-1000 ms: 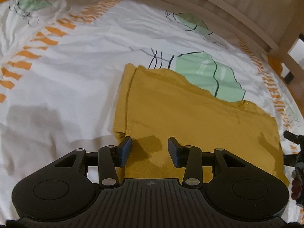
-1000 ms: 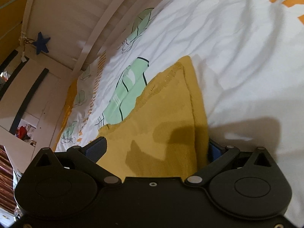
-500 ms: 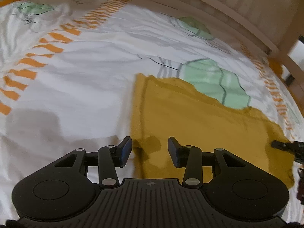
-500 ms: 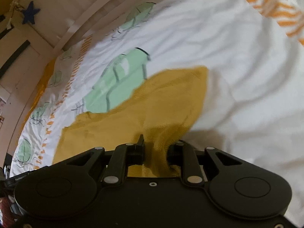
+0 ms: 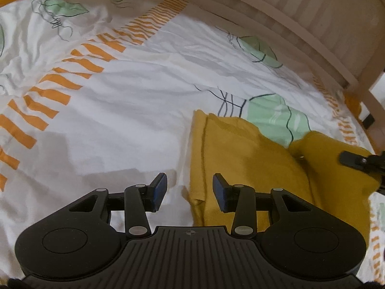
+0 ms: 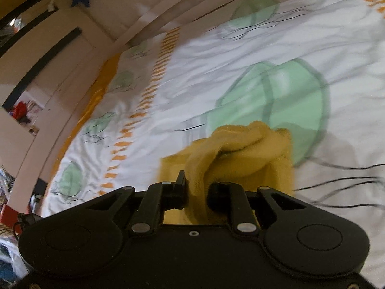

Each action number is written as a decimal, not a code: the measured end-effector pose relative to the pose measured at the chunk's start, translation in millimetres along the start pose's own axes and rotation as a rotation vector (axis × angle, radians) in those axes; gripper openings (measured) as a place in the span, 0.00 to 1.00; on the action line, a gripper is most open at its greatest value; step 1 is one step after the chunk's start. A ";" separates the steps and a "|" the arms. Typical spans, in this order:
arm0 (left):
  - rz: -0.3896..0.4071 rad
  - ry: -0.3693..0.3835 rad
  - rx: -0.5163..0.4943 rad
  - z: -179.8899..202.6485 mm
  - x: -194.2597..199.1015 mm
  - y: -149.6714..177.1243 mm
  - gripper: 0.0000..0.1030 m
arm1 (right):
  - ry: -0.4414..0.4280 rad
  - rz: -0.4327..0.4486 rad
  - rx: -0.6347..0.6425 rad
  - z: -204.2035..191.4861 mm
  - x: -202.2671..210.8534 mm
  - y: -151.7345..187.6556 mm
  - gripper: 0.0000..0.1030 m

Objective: Fold small clothes
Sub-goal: 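Close the right tool on the side edge and lift it, then fold the held edge across the sweater and open the right tool, then move the left tool down to the folded sweater's side edge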

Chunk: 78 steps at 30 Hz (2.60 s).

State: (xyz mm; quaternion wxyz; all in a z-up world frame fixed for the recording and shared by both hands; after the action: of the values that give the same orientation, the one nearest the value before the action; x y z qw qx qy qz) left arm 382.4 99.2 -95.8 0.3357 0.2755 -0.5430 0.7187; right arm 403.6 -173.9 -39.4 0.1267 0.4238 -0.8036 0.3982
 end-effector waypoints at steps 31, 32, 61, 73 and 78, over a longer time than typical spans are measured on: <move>-0.008 0.006 0.154 -43.2 12.0 -5.7 0.39 | -0.037 0.016 0.275 -99.9 -63.7 29.0 0.62; -0.007 0.008 0.151 -42.8 12.0 -6.0 0.39 | -0.024 0.027 0.273 -94.6 -56.7 27.6 0.62; 0.010 0.134 -0.157 31.0 9.5 18.4 0.39 | 0.045 -0.016 0.504 -56.3 -37.7 125.2 0.93; -0.049 0.104 -0.143 27.8 -1.9 23.6 0.39 | 0.042 0.097 0.507 -35.6 -52.7 42.2 0.99; -0.065 0.102 -0.155 27.9 -3.0 26.5 0.39 | -0.009 0.031 0.418 -20.6 -84.9 26.0 0.99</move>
State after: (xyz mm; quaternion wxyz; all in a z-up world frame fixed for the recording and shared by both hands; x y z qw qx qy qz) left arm 364.4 66.9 -106.6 0.4063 0.2290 -0.5700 0.6764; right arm 432.2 -100.8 -85.8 0.0259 0.4303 -0.7104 0.5563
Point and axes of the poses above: each gripper's, at about its wrist camera, not at the fingertips, and x roughly against the way its jaws point, z to its right, y to its underside, the point moved 7 cm from there along -x, roughly the way its jaws point, and after that the axes turned 5 degrees about -y, right-handed, at the moved point
